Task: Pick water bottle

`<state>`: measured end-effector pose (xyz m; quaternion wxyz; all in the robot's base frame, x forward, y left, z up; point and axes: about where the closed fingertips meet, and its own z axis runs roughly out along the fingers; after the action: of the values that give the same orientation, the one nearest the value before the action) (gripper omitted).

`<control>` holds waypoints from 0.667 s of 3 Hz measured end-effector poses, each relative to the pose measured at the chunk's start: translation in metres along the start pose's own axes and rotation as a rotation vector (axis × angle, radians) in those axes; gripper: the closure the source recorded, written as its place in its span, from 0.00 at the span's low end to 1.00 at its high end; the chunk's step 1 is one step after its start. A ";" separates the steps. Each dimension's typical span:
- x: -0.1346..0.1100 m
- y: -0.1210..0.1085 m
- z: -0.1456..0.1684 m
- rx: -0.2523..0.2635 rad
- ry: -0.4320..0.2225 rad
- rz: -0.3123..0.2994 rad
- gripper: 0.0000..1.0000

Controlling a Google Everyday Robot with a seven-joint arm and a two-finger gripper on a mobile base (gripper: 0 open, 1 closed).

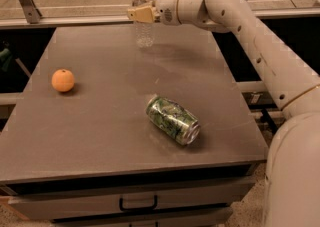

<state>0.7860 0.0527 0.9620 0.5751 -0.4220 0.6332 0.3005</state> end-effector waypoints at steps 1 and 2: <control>-0.033 0.036 -0.013 -0.099 -0.077 -0.057 1.00; -0.064 0.084 -0.033 -0.233 -0.147 -0.066 1.00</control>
Offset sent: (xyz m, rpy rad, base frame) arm -0.1572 0.0221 0.0929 0.1623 -0.0922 0.4216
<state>0.6953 0.0747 1.0210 0.5765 -0.4833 0.5361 0.3831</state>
